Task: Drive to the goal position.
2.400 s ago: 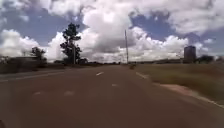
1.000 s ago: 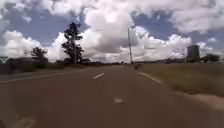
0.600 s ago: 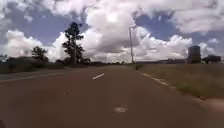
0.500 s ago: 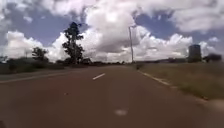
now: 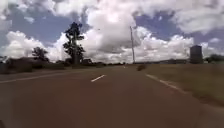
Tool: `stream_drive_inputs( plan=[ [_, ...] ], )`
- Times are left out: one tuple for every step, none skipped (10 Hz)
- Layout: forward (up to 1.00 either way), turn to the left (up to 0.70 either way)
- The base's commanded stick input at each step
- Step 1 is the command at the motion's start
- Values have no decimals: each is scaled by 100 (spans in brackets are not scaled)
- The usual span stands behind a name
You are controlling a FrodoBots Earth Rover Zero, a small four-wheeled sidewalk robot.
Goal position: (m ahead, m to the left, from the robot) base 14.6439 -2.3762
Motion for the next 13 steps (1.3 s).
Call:
stream_drive_inputs(
  plan=[
    [100, 0],
    [100, 0],
    [100, 0],
    [100, 0],
    [100, 0],
    [100, -1],
    [100, -2],
    [100, -31],
    [100, -38],
    [100, -9],
    [100, -2],
    [100, 0],
    [100, 0]
  ],
)
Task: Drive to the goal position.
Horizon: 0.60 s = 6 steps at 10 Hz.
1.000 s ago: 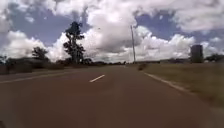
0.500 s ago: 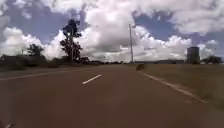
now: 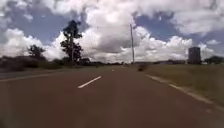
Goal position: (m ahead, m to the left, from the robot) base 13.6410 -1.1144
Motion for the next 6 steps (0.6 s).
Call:
stream_drive_inputs(
  plan=[
    [100, 0],
    [100, 0],
    [100, 0],
    [100, 0],
    [100, 0],
    [100, 0]
  ],
)
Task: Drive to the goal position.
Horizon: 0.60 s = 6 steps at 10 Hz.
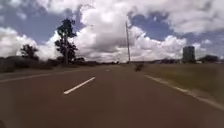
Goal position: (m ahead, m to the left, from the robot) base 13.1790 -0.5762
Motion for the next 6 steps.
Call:
stream_drive_inputs(
  plan=[
    [100, 0],
    [100, 0],
    [100, 0],
    [100, 0],
    [100, -21],
    [100, -39]
  ],
)
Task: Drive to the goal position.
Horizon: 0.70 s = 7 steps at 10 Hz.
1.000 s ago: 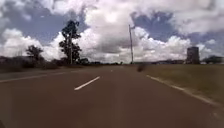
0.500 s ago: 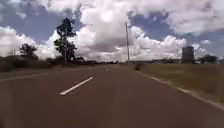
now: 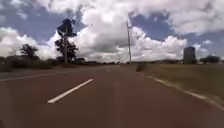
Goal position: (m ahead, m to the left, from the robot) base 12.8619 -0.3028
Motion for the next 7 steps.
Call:
stream_drive_inputs(
  plan=[
    [100, -40],
    [100, -40],
    [100, -29],
    [100, -18],
    [100, 0],
    [100, 0],
    [100, 0]
  ],
)
